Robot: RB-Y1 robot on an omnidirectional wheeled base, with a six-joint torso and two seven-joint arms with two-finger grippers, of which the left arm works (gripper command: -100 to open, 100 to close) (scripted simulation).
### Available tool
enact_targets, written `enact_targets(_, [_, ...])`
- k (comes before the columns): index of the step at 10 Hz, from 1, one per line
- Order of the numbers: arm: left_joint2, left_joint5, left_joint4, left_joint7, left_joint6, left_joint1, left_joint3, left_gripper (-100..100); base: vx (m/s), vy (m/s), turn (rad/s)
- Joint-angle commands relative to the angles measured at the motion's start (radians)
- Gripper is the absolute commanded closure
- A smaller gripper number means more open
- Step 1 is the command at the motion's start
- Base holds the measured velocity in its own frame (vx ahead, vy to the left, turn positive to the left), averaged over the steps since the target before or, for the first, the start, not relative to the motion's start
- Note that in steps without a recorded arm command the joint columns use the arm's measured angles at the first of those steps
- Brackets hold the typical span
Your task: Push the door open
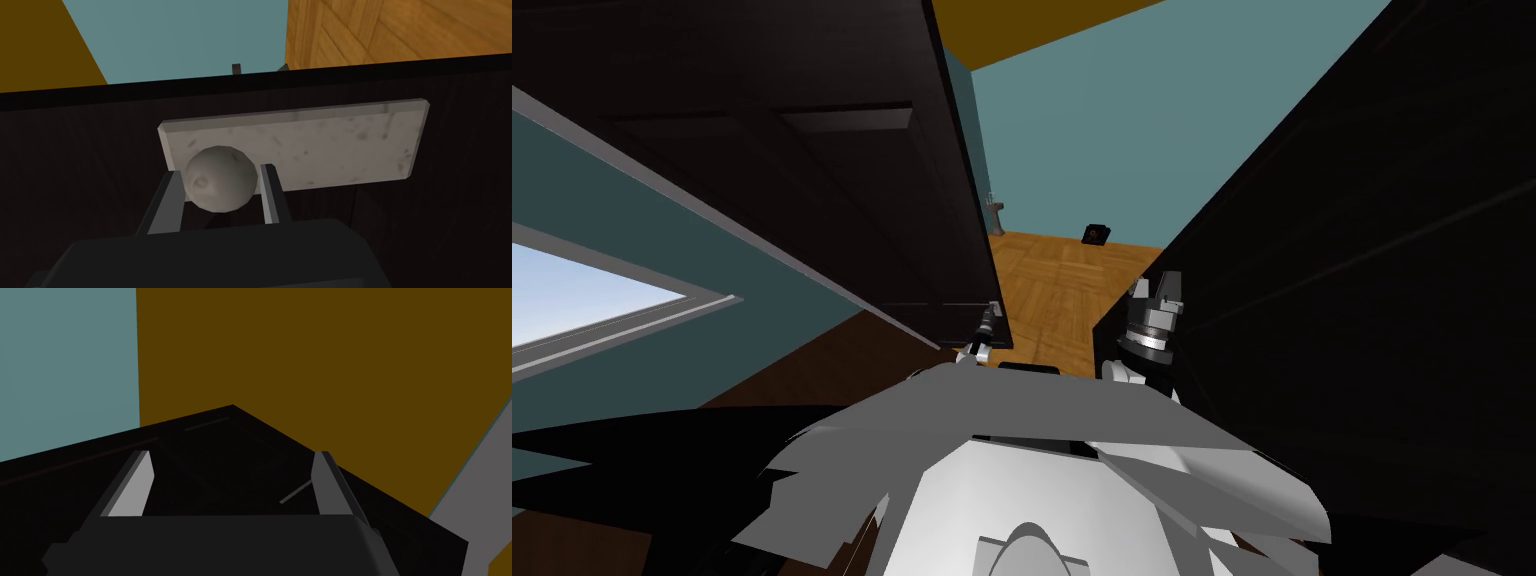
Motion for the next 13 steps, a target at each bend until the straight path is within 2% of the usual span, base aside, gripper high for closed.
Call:
enact_targets(1, [0.011, 0.006, -0.050, -0.001, 0.029, 0.024, 0.012, 100, 0.133, -0.047, 0.026])
enact_targets(6, [0.026, 0.041, -0.056, -0.019, 0.034, 0.026, 0.066, 100, 0.199, -0.059, 0.075])
enact_targets(7, [0.015, 0.037, -0.085, -0.018, 0.053, 0.037, 0.057, -100, -0.042, -0.121, 0.067])
enact_targets(13, [-0.003, 0.043, -0.093, -0.017, 0.062, 0.035, 0.060, -100, -0.222, -0.081, 0.046])
